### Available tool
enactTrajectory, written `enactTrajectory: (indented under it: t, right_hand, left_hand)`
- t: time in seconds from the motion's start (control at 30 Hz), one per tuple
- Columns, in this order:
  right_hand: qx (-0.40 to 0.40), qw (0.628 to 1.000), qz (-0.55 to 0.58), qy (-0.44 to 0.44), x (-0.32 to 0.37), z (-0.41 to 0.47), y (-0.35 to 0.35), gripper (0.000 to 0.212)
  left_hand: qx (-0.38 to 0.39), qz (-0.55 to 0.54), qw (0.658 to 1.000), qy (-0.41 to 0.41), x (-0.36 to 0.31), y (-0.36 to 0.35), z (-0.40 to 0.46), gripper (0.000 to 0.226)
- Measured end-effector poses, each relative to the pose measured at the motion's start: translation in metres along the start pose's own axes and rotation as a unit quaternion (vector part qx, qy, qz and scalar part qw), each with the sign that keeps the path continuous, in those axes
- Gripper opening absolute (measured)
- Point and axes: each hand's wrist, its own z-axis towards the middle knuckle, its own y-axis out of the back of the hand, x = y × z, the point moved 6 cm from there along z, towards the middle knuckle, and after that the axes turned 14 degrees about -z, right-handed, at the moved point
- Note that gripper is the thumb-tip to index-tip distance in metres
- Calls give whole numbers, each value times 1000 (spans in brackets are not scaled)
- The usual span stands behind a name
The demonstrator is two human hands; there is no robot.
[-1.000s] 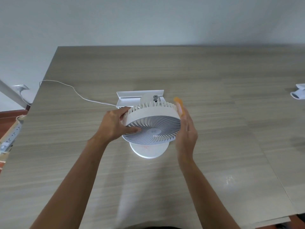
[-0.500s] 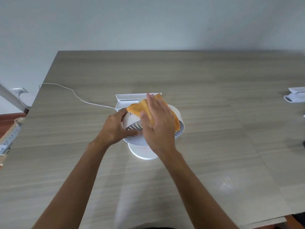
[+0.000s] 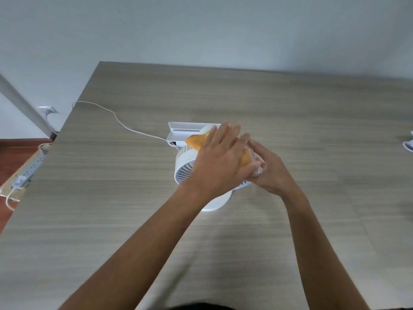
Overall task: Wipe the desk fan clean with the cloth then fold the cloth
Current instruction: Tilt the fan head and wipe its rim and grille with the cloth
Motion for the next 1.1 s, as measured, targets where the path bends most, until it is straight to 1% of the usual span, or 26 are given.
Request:
enactTrajectory:
  t: [0.07,0.1,0.17,0.23,0.27,0.3,0.33,0.37,0.4,0.5,0.53,0.57,0.6,0.63,0.67,0.7,0.77,0.8,0.87,0.97,1.0,1.03,1.1]
  right_hand:
    - [-31,999,-9,4,-1,4,3,76]
    - [-35,999,-13,5,0,5,4,77]
    - [-29,999,-16,12,2,6,3,77]
    - [-17,1000,-5,7,1,7,1,72]
    - [-12,1000,6,-3,-1,7,1,72]
    - [-11,1000,15,-13,-2,7,2,74]
    - [-10,1000,19,-19,-3,7,2,77]
    - [-9,1000,18,-21,-3,7,2,78]
    - [-9,1000,12,-19,-1,6,1,79]
    - [-13,1000,13,-17,3,7,-3,80]
    - [-14,999,18,-22,2,7,-4,80]
    - [-16,999,23,-27,1,7,-4,80]
    - [-16,999,24,-30,-1,6,-4,80]
    - [-16,999,25,-33,-2,5,-4,80]
    - [-15,999,22,-36,-2,5,-5,80]
    - [-15,999,17,-38,-2,5,-5,80]
    - [-18,999,6,-39,0,7,-7,80]
    - [-19,999,2,-40,1,8,-8,81]
    - [-19,999,-9,-42,5,8,-9,81]
    - [-14,999,-28,-39,10,9,-9,82]
    - [-13,999,-30,-41,11,9,-9,82]
    - [-14,998,-32,-44,11,9,-9,82]
    - [-17,998,-40,-48,10,7,-8,81]
  left_hand:
    - [26,70,997,17,4,-18,-2,69]
    - [21,86,996,16,8,-20,-4,68]
    - [-11,84,996,16,18,-16,-7,63]
    - [-48,52,997,35,30,-7,-11,60]
    - [-66,19,996,64,39,-2,-16,61]
    - [-84,-26,990,114,52,4,-23,61]
    - [-98,-86,976,176,67,9,-32,61]
    - [-117,-159,951,239,82,11,-42,59]
    - [-144,-217,923,282,94,11,-52,55]
    - [-220,-319,850,356,116,4,-68,45]
    - [-251,-361,810,387,121,0,-73,43]
    - [-280,-407,757,428,130,-8,-81,40]
    - [-302,-445,696,476,136,-18,-90,38]
    - [-312,-473,642,517,144,-29,-100,37]
    - [-307,-495,601,547,149,-38,-108,36]
    - [-297,-519,570,564,154,-47,-113,35]
    - [-284,-573,519,567,156,-56,-114,38]
    - [-274,-598,499,565,157,-60,-114,43]
    - [-248,-636,471,559,158,-68,-117,56]
    - [-222,-680,423,557,158,-77,-124,64]
    - [-211,-690,416,553,158,-78,-124,63]
    - [-204,-690,416,556,158,-76,-122,62]
    - [-213,-670,433,564,158,-69,-117,60]
